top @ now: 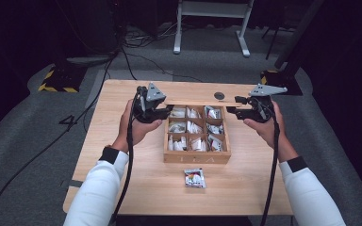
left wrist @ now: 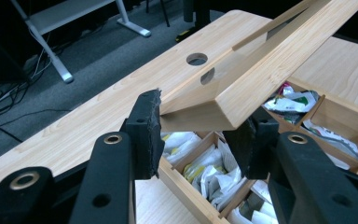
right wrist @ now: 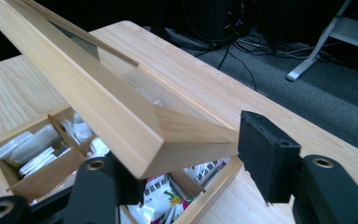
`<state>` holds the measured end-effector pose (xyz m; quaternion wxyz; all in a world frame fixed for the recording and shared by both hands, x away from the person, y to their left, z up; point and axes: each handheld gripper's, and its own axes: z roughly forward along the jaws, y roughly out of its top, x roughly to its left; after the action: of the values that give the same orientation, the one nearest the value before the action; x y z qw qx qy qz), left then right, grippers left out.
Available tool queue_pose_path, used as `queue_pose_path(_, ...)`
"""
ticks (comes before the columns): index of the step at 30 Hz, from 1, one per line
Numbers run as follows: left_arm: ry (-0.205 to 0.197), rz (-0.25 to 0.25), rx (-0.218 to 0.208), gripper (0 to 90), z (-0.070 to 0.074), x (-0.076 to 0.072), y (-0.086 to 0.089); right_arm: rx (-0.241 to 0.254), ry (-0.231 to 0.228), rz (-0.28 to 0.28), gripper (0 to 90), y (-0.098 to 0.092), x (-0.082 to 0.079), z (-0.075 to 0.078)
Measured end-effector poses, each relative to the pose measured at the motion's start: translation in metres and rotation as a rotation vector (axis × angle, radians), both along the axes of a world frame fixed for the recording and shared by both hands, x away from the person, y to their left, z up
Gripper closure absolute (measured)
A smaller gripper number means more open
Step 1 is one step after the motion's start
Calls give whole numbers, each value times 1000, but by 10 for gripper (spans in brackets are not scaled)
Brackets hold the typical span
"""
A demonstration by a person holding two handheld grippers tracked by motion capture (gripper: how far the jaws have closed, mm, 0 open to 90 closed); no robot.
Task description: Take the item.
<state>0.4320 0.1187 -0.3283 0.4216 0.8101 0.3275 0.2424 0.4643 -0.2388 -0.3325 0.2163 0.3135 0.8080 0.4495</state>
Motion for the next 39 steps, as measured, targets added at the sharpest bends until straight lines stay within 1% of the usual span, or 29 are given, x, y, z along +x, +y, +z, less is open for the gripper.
queue_pose_path(4, 5, -15, 1, 566, -3, -4, 2, -21, -2, 6, 437, -1, -6, -2)
queue_pose_path(6, 9, -18, 4, 566, -4, -5, 2, -21, -1, 8, 436, -1, -7, -3)
queue_pose_path(7, 9, -20, 8, 563, -4, -5, 2, -15, 4, 14, 420, -2, -8, -4)
queue_pose_path(8, 8, -22, 9, 563, -5, -6, 2, -15, 4, 14, 420, -2, -8, -4)
queue_pose_path(9, 8, -22, 11, 562, -7, -8, 2, 2, 8, 29, 414, -2, -10, -5)
queue_pose_path(10, 8, -22, 11, 558, -7, -8, 2, 2, 8, 29, 414, -2, -10, -5)
queue_pose_path(11, 14, -28, 5, 553, -9, -9, 3, -7, 2, 37, 414, 0, -13, -5)
queue_pose_path(12, 14, -28, 5, 549, -9, -9, 3, -7, 2, 37, 414, 0, -13, -5)
queue_pose_path(13, 17, -31, 7, 548, -12, -11, 3, -20, -1, 46, 406, 2, -17, -6)
queue_pose_path(14, 17, -31, 7, 546, -12, -11, 3, -20, -1, 46, 406, 2, -17, -6)
queue_pose_path(15, 14, -35, 14, 546, -13, -12, 3, -31, -6, 46, 402, 3, -18, -7)
queue_pose_path(17, 16, -37, 11, 540, -16, -14, 3, -41, -5, 50, 395, 3, -21, -9)
queue_pose_path(21, 20, -43, 13, 531, -19, -16, 3, -41, -3, 51, 394, 2, -23, -13)
queue_pose_path(22, 18, -44, 20, 530, -19, -17, 4, -42, -1, 53, 392, 2, -25, -15)
queue_pose_path(25, 26, -48, 16, 523, -22, -19, 4, -41, 2, 58, 390, 1, -27, -16)
queue_pose_path(26, 25, -49, 20, 523, -23, -19, 4, -41, -1, 62, 386, 1, -28, -17)
queue_pose_path(27, 28, -51, 22, 519, -25, -21, 4, -33, -15, 74, 372, 0, -31, -18)
queue_pose_path(30, 30, -51, 28, 511, -27, -22, 4, -37, -6, 80, 365, -1, -34, -21)
queue_pose_path(33, 29, -60, 33, 506, -31, -24, 4, -38, -5, 83, 361, -1, -36, -23)
queue_pose_path(35, 25, -82, 42, 484, -34, -26, 5, -43, 3, 92, 346, -1, -37, -27)
queue_pose_path(39, 27, -92, 39, 470, -36, -28, 5, -41, 1, 99, 335, -2, -39, -30)
